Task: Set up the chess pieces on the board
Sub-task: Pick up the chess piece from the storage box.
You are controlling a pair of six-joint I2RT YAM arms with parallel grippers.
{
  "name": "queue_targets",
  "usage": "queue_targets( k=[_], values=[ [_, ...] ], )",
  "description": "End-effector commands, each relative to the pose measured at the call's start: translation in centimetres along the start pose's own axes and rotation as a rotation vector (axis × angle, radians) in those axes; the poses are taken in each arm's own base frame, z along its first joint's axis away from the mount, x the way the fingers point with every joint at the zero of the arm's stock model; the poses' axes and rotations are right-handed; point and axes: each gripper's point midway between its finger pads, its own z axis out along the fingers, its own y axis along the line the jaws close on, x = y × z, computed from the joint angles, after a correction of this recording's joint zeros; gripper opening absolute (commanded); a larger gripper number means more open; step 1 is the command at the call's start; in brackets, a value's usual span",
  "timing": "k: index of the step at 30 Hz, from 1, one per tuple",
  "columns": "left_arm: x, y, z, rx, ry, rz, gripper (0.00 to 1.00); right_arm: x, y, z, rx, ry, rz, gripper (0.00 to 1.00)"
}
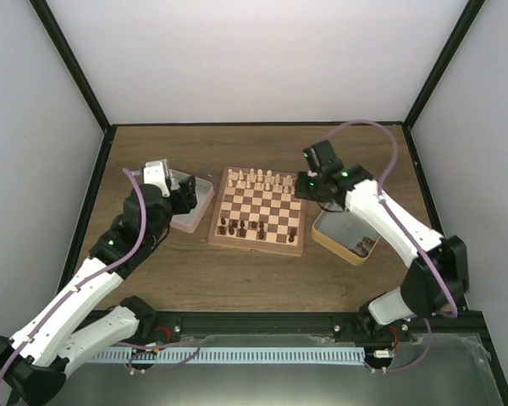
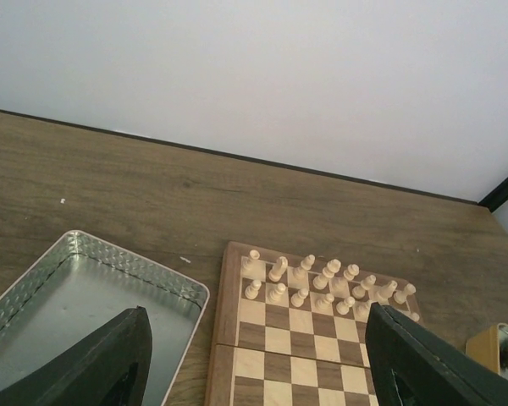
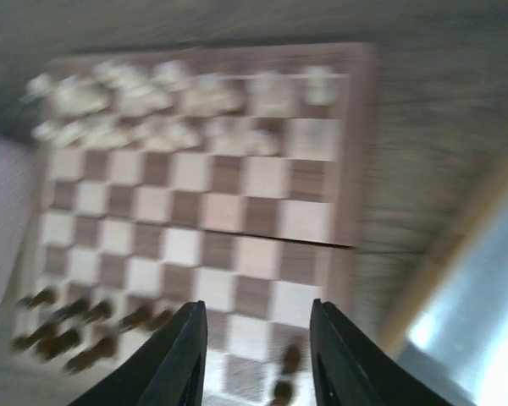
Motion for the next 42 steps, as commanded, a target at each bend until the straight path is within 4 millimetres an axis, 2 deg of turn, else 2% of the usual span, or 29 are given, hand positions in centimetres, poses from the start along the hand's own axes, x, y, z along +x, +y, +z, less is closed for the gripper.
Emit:
queue_targets(
  k=[1, 5, 8, 14, 19, 34, 38, 42],
  values=[
    [-0.3, -0.6, 0.1, 0.039, -0.017, 0.011, 0.71, -0.2, -9.0, -1.2, 0.223, -0.171, 0.237, 0.34],
    [0.0, -1.5, 0.6, 0.073, 0.004, 0.019, 0.71, 1.6, -14.6, -0.8, 0.276, -0.214, 0.373, 0.31],
    [0.3, -2.0, 1.1, 0.093, 0.024, 0.021, 0.71, 2.1, -16.9, 0.9, 0.270, -0.218, 0.428, 0.30],
    [0.8, -2.4, 1.6, 0.106, 0.047, 0.016, 0.71, 1.6, -19.2, 4.9, 0.309, -0.183, 0.455, 0.32],
    [1.0, -2.6, 1.7, 0.118, 0.056, 0.011, 0.71, 2.1, -21.2, 6.9, 0.400, -0.180, 0.486, 0.33],
    [1.5, -3.1, 1.9, 0.140, 0.075, 0.003, 0.71, 2.6, -24.9, 10.5, 0.510, -0.140, 0.468, 0.31],
    [1.4, -3.1, 2.0, 0.142, 0.076, 0.001, 0.71, 2.5, -24.5, 10.9, 0.488, -0.123, 0.461, 0.18],
    [1.5, -3.2, 1.9, 0.146, 0.078, -0.001, 0.71, 2.6, -23.8, 10.2, 0.456, -0.111, 0.454, 0.05]
  ],
)
